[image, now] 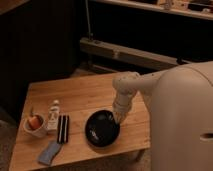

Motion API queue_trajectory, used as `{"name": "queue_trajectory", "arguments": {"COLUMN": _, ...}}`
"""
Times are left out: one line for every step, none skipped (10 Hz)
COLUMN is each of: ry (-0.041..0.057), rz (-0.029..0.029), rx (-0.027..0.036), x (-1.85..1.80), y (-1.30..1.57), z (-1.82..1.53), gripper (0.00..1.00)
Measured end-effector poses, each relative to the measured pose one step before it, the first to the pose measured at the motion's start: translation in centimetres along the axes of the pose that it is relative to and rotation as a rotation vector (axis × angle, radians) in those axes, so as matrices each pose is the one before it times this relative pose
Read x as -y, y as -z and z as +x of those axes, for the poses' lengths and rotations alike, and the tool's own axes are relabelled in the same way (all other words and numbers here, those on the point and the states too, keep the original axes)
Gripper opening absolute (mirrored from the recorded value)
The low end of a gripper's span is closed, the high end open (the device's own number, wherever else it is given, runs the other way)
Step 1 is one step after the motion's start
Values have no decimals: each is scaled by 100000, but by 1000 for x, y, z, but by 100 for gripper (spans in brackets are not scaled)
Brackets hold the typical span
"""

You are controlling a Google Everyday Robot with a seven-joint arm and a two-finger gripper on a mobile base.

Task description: Drag the ceramic bowl in a circle

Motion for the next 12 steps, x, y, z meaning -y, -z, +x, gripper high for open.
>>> {"name": "queue_trajectory", "arguments": {"ry": 1773, "rz": -1274, "rx": 600, "x": -1072, "y": 44, "z": -546, "gripper": 14}}
{"name": "queue_trajectory", "arguments": {"ry": 2304, "rz": -1595, "rx": 1219, "x": -1485, "y": 55, "z": -1008, "gripper": 14}}
{"name": "queue_trajectory", "arguments": {"ry": 1437, "rz": -1077, "rx": 844, "x": -932, "y": 195, "z": -658, "gripper": 14}}
{"name": "queue_trajectory", "arguments": {"ry": 900, "rz": -826, "rx": 741, "x": -623, "y": 209, "z": -521, "gripper": 14}}
{"name": "queue_trajectory", "arguments": {"ry": 2395, "rz": -1378, "rx": 1272, "x": -1348, "y": 369, "z": -1054, "gripper": 14}}
{"name": "queue_trajectory", "arguments": {"ry": 1233, "rz": -675, "rx": 534, "x": -640, "y": 116, "z": -526, "gripper": 14}}
{"name": "queue_trajectory", "arguments": {"ry": 780, "rz": -556, "rx": 479, "x": -390, "y": 76, "z": -460, "gripper": 14}}
{"name": "queue_trajectory", "arguments": {"ry": 675, "rz": -632, "rx": 550, "x": -429, "y": 51, "z": -693, "gripper": 14}}
{"name": "queue_trajectory", "arguments": {"ry": 1539, "rz": -734, "rx": 223, "x": -840, "y": -133, "z": -828, "gripper": 14}}
{"name": "queue_trajectory", "arguments": {"ry": 385, "rz": -434, "rx": 172, "x": -260, "y": -113, "z": -572, "gripper": 14}}
{"name": "queue_trajectory", "arguments": {"ry": -122, "rz": -192, "rx": 146, "x": 26, "y": -84, "z": -571, "gripper": 14}}
{"name": "queue_trajectory", "arguments": {"ry": -90, "rz": -77, "rx": -105, "x": -4, "y": -207, "z": -687, "gripper": 14}}
